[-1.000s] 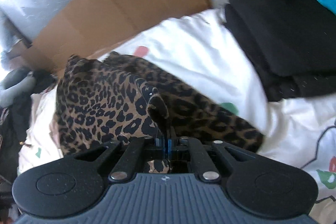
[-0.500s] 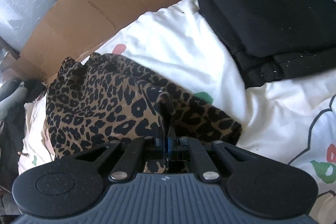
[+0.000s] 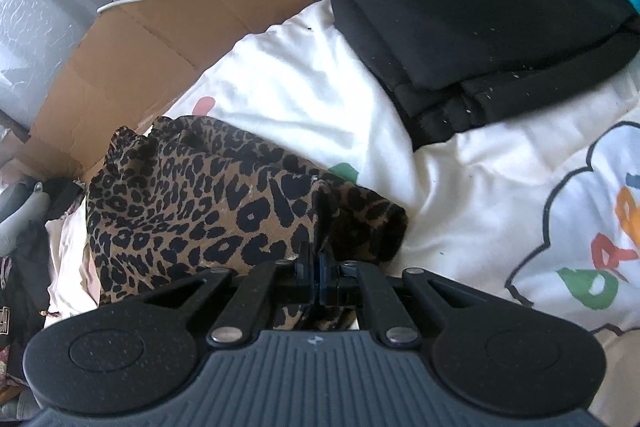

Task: Fold clothes
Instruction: 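Lift the pants with both tools and fold them lengthwise onto themselves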

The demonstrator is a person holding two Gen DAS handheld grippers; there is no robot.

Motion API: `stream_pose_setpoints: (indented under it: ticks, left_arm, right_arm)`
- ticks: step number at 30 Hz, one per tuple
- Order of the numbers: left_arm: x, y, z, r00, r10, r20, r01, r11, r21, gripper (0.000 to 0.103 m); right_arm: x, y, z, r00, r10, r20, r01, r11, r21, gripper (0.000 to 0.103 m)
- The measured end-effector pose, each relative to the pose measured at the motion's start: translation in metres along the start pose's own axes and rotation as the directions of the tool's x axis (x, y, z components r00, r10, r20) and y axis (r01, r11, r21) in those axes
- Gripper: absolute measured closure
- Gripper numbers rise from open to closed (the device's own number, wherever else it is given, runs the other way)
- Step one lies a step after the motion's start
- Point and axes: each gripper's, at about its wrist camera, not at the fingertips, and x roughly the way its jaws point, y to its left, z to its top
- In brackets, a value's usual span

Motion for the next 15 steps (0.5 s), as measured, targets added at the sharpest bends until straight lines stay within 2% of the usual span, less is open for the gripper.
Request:
stream_pose_setpoints:
  ticks: [4,9,10,14,15]
  left_arm:
    - [0.012,0.004,0.002,0.999,0.007,-0.035,-0.007,1.0,0.005,0.091]
    - [0.007,0.01,0.011,0.999,0.047,-0.027,-0.047,0.999,-0.004,0.07]
    - [0.005,0.012,0.013,0.998,0.054,-0.022,-0.054,0.998,-0.01,0.069]
    - [-0.007,0.017,0.019,0.996,0.092,-0.003,-0.092,0.996,-0.015,0.064]
    - [-0.011,0.015,0.021,0.996,0.094,-0.001,-0.094,0.996,-0.004,0.063]
  right_arm:
    - [0.001,-0.008,-0.003,1.0,-0.03,0.008,0.03,0.999,0.01,0.103]
    - [-0.002,-0.014,-0.009,0.999,-0.051,0.008,0.051,0.999,0.017,0.103]
    - [-0.002,-0.015,-0.009,0.999,-0.045,0.004,0.045,0.999,0.018,0.102]
    - [-0.014,-0.006,-0.005,0.992,-0.128,-0.012,0.128,0.992,-0.024,0.099]
    - [-0.021,-0.003,-0.003,0.992,-0.126,-0.015,0.125,0.992,-0.032,0.098]
